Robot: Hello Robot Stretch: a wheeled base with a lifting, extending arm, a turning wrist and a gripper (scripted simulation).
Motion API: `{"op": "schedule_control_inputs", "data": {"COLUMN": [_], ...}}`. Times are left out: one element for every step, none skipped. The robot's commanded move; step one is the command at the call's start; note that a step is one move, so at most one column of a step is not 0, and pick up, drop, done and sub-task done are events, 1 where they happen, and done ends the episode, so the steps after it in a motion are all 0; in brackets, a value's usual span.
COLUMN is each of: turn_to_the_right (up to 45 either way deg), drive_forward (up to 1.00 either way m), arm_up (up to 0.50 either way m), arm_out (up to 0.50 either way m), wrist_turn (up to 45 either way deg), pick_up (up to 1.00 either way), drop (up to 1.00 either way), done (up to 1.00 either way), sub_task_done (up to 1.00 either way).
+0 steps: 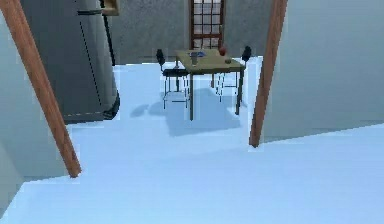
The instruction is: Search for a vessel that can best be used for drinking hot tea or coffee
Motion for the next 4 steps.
{"op": "schedule_control_inputs", "data": {"turn_to_the_right": [6.0, 0.0, 6.0, 0.0], "drive_forward": [0.00, 1.00, 0.00, 0.95], "arm_up": [0.00, 0.00, 0.00, 0.00], "arm_out": [0.00, 0.00, 0.00, 0.00], "wrist_turn": [0.0, 0.0, 0.0, 0.0], "pick_up": [0.00, 0.00, 0.00, 0.00], "drop": [0.00, 0.00, 0.00, 0.00], "done": [0.00, 0.00, 0.00, 0.00], "sub_task_done": [0.00, 0.00, 0.00, 0.00]}}
